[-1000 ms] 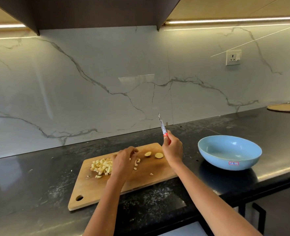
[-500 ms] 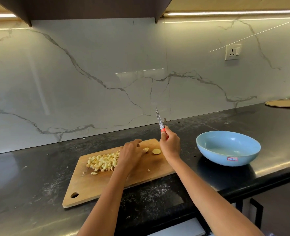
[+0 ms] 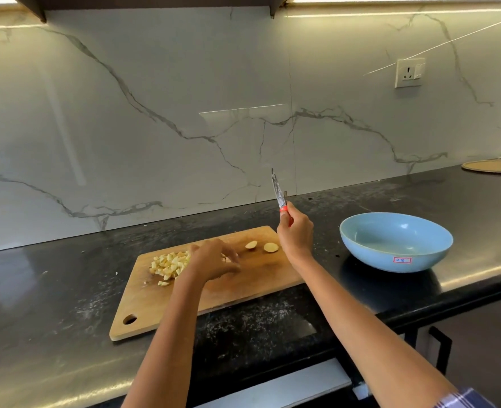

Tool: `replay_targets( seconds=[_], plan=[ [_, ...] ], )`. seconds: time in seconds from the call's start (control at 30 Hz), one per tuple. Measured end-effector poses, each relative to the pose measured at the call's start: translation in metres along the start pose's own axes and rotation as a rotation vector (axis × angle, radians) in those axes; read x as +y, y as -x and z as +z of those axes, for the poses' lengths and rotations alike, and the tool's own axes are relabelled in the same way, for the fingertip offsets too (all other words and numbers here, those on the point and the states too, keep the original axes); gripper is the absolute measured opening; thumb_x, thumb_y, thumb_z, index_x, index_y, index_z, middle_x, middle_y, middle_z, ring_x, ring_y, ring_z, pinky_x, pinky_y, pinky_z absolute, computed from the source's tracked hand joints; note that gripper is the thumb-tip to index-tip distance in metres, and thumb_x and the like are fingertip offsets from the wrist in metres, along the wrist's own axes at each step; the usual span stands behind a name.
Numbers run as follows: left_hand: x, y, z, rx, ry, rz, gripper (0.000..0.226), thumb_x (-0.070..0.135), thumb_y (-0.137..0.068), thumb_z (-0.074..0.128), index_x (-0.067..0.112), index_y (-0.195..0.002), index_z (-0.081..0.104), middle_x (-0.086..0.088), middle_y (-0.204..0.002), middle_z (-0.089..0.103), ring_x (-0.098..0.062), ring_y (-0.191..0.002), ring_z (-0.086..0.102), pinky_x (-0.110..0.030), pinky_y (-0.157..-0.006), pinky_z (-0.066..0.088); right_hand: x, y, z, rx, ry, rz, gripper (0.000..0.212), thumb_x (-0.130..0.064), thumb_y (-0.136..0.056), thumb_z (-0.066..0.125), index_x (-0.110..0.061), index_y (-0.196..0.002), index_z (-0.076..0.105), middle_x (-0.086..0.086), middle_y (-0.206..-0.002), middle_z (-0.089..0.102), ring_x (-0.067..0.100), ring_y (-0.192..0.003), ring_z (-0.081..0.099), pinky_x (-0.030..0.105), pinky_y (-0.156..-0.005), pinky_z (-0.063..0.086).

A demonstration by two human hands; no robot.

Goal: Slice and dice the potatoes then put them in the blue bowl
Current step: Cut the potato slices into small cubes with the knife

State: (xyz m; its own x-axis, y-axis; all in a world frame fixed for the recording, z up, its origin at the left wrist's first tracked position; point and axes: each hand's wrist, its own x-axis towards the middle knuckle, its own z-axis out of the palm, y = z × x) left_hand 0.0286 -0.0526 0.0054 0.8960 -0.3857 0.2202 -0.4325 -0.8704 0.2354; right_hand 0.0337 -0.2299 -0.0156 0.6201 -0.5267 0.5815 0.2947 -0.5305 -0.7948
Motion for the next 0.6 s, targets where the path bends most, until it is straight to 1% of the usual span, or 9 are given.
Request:
replay_targets(
  seconds=[0.07,0.13,0.23,0.3,0.37,0.43,0.5,0.53,0.6],
  plan=[
    [-0.005,-0.001,0.002,0.175,-0.138,-0.139,0.02,0.013,-0.085,0.058,0.028,-0.093,0.07,0.006,-0.112,0.063,-0.016,-0.11,0.05,-0.037,-0.093,0.025,0.0,0.0,0.0,0.004,-0.005,0.01,0.029,-0.02,-0.1,0.04,-0.006,-0.11,0.064,0.001,-0.074,0.058,0.008,-0.061,0.05,0.016,-0.052,0.033],
    [-0.004,-0.003,0.004,0.313,-0.048,-0.193,0.034,0.001,-0.083,0.05,0.027,-0.093,0.069,0.003,-0.111,0.066,-0.019,-0.11,0.052,-0.036,-0.089,0.024,0.0,0.0,0.0,0.004,-0.005,0.015,0.03,-0.02,-0.101,0.04,-0.006,-0.113,0.063,0.005,-0.079,0.062,0.012,-0.068,0.053,0.018,-0.056,0.036],
    [0.004,-0.007,0.008,0.446,0.063,-0.167,0.03,0.005,-0.088,0.047,0.022,-0.097,0.069,0.002,-0.104,0.068,-0.019,-0.101,0.058,-0.035,-0.088,0.031,0.0,0.0,-0.002,-0.002,-0.009,0.015,0.031,-0.02,-0.101,0.04,-0.006,-0.118,0.062,0.01,-0.089,0.067,0.014,-0.075,0.056,0.021,-0.06,0.038],
    [0.011,-0.012,0.013,0.498,0.126,-0.108,0.026,0.007,-0.09,0.047,0.015,-0.103,0.068,-0.002,-0.105,0.068,-0.019,-0.095,0.06,-0.029,-0.078,0.04,0.0,0.0,-0.002,-0.003,-0.003,0.011,0.032,-0.021,-0.101,0.04,-0.006,-0.118,0.062,0.01,-0.089,0.067,0.013,-0.075,0.056,0.022,-0.061,0.038],
    [0.02,-0.019,0.021,0.461,0.147,-0.038,0.026,0.013,-0.091,0.051,0.012,-0.114,0.063,-0.007,-0.111,0.065,-0.019,-0.099,0.059,-0.024,-0.073,0.042,0.0,0.0,-0.001,0.003,-0.004,0.013,0.032,-0.021,-0.101,0.04,-0.006,-0.119,0.061,0.01,-0.09,0.068,0.013,-0.076,0.056,0.024,-0.063,0.041],
    [0.024,-0.029,0.028,0.312,0.041,-0.027,0.04,0.025,-0.093,0.053,0.014,-0.131,0.049,-0.009,-0.123,0.058,-0.023,-0.113,0.052,-0.031,-0.087,0.043,0.0,0.0,0.0,0.0,-0.004,0.016,0.033,-0.023,-0.101,0.04,-0.007,-0.122,0.06,0.011,-0.093,0.069,0.014,-0.078,0.058,0.026,-0.066,0.044],
    [0.026,-0.04,0.035,0.142,-0.172,-0.054,0.051,0.037,-0.095,0.049,0.019,-0.14,0.036,-0.009,-0.133,0.052,-0.027,-0.125,0.044,-0.041,-0.101,0.035,0.0,0.0,0.0,-0.007,0.005,0.012,0.033,-0.023,-0.101,0.04,-0.007,-0.123,0.059,0.011,-0.095,0.069,0.019,-0.081,0.062,0.026,-0.067,0.046],
    [0.026,-0.044,0.036,0.094,-0.234,-0.056,0.049,0.04,-0.095,0.046,0.021,-0.14,0.037,-0.008,-0.134,0.052,-0.027,-0.126,0.043,-0.044,-0.104,0.032,0.0,0.001,0.0,-0.01,0.009,0.011,0.033,-0.023,-0.101,0.04,-0.007,-0.123,0.059,0.011,-0.095,0.069,0.02,-0.083,0.063,0.025,-0.067,0.046],
    [0.025,-0.05,0.038,0.069,-0.234,-0.051,0.038,0.039,-0.097,0.042,0.022,-0.131,0.048,-0.006,-0.129,0.055,-0.025,-0.122,0.045,-0.045,-0.104,0.03,0.0,0.0,-0.001,-0.013,0.017,0.007,0.034,-0.023,-0.101,0.04,-0.007,-0.124,0.059,0.011,-0.096,0.069,0.02,-0.084,0.063,0.025,-0.067,0.046]
  ],
)
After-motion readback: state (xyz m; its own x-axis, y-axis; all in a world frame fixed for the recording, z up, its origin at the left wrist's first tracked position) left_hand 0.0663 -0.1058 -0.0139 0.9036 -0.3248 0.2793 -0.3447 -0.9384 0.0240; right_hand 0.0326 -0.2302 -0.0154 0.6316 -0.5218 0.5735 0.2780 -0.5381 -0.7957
